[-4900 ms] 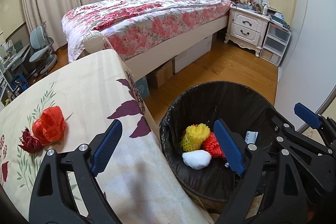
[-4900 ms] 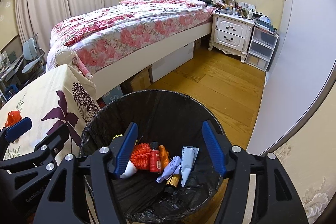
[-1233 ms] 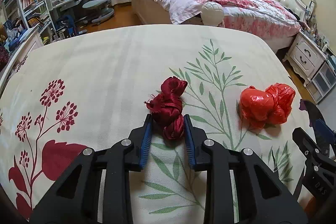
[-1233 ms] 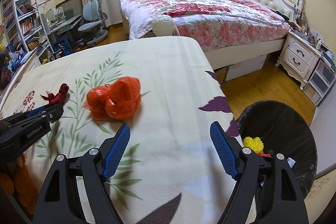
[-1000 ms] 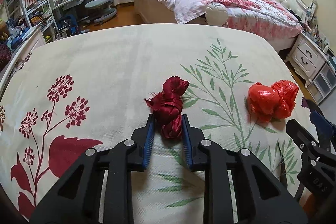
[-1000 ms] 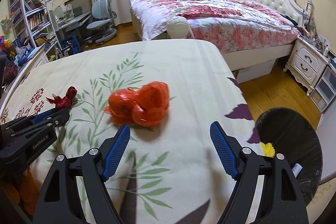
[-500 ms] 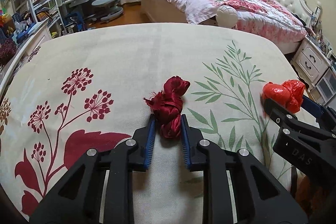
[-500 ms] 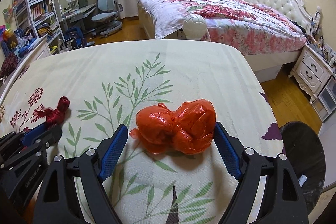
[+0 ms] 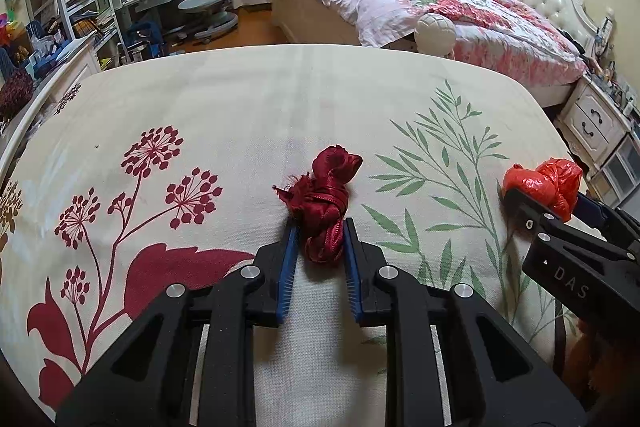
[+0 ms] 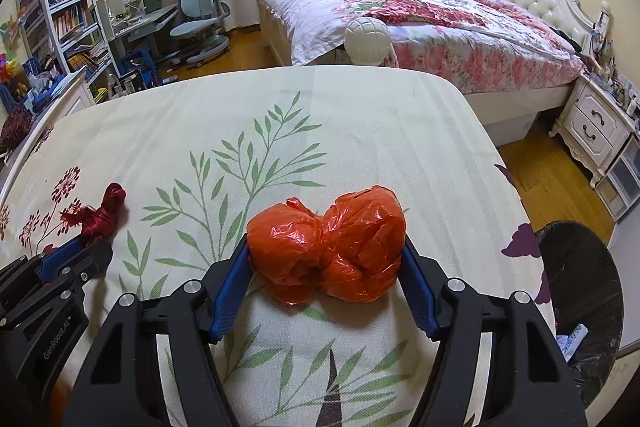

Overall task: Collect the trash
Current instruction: 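Grasp the dark red cloth with the left gripper while the right gripper grasps the red plastic bag, then carry the dark red cloth and red bag over the black bin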

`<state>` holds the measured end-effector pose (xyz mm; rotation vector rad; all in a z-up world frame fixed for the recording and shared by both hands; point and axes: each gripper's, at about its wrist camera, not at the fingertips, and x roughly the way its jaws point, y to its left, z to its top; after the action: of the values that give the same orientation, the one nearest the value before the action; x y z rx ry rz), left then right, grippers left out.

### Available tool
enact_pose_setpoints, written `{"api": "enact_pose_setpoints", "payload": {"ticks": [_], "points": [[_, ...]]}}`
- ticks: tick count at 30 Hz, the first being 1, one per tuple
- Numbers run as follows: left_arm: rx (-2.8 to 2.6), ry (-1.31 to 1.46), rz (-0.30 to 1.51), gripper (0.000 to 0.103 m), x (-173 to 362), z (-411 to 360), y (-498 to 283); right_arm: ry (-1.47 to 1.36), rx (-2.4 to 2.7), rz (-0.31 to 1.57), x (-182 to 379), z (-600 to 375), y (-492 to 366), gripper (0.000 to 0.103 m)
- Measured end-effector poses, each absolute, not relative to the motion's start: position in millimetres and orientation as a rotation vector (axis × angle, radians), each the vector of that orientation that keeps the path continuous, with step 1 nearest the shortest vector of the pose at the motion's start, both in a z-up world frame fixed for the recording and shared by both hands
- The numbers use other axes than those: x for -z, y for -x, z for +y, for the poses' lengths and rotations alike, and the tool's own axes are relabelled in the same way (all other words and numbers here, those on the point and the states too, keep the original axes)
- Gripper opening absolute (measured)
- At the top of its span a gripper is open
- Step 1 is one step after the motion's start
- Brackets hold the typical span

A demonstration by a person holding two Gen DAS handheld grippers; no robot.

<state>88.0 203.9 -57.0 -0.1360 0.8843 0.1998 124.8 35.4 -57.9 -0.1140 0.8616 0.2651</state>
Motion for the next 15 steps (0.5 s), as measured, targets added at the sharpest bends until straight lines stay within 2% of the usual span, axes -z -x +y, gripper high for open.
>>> {"api": "enact_pose_setpoints", "payload": {"ticks": [15], "points": [[-0.186,0.143,0.882,0.021,56.1,191.6,-63.8,0.118,-0.279,0.849,54.4,18.3,-82.4,0.067]]}}
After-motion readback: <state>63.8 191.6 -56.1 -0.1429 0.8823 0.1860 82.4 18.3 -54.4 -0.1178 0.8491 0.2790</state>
